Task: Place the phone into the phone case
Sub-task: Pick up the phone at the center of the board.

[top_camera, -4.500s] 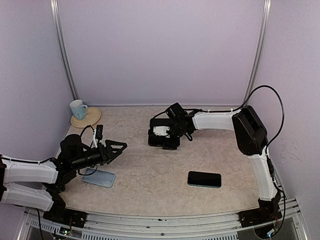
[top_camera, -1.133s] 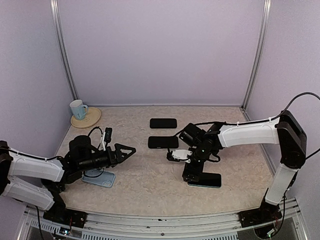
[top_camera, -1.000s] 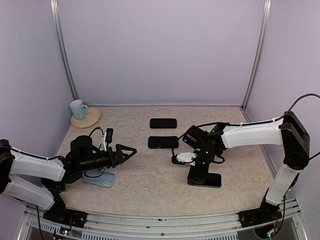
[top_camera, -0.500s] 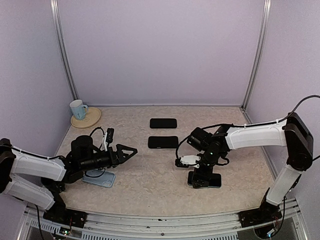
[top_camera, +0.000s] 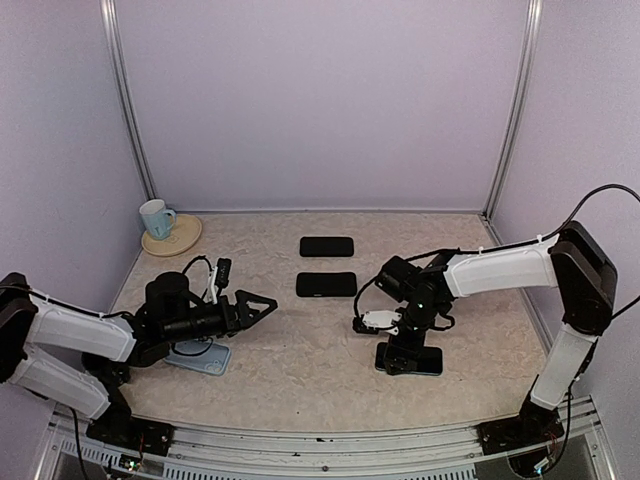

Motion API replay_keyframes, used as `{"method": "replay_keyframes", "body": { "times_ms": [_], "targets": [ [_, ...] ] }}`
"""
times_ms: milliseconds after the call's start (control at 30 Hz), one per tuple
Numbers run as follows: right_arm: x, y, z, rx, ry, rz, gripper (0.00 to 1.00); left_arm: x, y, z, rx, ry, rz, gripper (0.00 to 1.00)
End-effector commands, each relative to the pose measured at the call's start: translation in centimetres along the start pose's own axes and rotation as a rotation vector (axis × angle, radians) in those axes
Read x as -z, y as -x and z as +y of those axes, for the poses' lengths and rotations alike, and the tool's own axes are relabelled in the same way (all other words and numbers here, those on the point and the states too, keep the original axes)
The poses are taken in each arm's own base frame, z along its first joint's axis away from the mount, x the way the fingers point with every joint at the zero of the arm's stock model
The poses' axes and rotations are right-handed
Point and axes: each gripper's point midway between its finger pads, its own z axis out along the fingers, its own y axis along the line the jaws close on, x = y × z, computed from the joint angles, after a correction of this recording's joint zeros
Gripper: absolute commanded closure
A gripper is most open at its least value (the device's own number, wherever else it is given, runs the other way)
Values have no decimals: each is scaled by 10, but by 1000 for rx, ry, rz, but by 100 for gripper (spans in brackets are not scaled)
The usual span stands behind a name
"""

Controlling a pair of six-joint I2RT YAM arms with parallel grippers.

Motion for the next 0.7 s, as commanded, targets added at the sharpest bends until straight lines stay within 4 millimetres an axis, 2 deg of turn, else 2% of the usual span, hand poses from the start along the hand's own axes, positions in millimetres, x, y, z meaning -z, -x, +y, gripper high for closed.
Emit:
{"method": "replay_keyframes", "body": {
  "times_ms": [0, 167, 333, 533, 667],
  "targets": [
    [-12, -5, 1, 7, 14, 26, 2, -4, 8, -14, -15, -49, -18, 1],
    [-15, -5, 6, 21, 19, 33, 4, -2, 8, -14, -16, -44, -21, 1],
    [-21, -4, 8, 20, 29, 40, 14, 0, 9, -15, -17, -45, -25, 1],
    [-24, -2, 12, 36, 30, 37, 20, 1, 11, -17, -15, -49, -31, 1],
    [-22, 8, 11, 43, 34, 8, 25, 1, 12, -18, -14, -50, -34, 1]
  ]
}}
